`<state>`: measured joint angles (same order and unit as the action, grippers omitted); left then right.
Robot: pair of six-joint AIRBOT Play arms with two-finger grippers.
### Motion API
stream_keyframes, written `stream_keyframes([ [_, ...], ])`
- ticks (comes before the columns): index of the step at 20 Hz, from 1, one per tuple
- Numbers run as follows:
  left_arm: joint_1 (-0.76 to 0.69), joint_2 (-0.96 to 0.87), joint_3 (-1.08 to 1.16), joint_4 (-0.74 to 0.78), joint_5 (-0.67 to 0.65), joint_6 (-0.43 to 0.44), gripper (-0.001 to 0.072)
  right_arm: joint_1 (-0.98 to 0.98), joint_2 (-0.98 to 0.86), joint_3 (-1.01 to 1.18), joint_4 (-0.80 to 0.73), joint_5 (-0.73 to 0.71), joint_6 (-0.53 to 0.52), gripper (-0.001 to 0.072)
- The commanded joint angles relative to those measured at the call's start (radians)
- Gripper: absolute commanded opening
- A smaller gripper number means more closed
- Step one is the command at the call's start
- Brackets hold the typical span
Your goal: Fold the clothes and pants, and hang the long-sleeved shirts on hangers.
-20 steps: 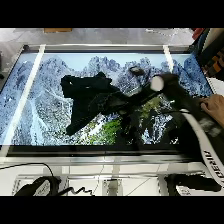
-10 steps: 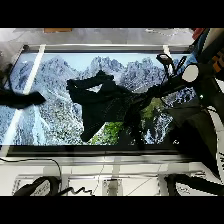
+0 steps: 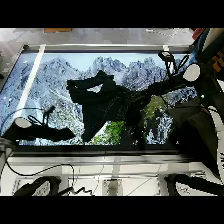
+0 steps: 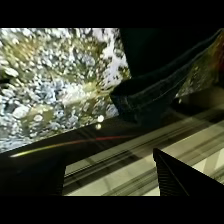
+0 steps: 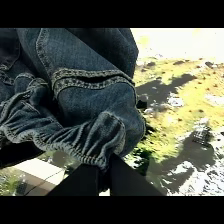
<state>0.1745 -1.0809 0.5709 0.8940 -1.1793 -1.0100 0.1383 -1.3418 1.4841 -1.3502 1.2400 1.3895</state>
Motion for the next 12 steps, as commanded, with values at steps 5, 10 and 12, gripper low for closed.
stream_keyframes([
  [5, -0.145, -0.169, -0.062, -0.148, 0.146, 0.154, 0.0602, 0.0, 0.001, 0.001, 0.019, -0.002, 0.0, 0.0028],
  [10, -0.15, -0.254, -0.061, -0.227, 0.201, 0.196, 0.0467, 0.0, 0.001, 0.001, 0.019, -0.002, 0.0, 0.0028],
  [12, -0.15, -0.259, -0.061, -0.315, 0.205, 0.264, 0.0463, 0.0, 0.001, 0.001, 0.019, -0.002, 0.0, 0.0028],
])
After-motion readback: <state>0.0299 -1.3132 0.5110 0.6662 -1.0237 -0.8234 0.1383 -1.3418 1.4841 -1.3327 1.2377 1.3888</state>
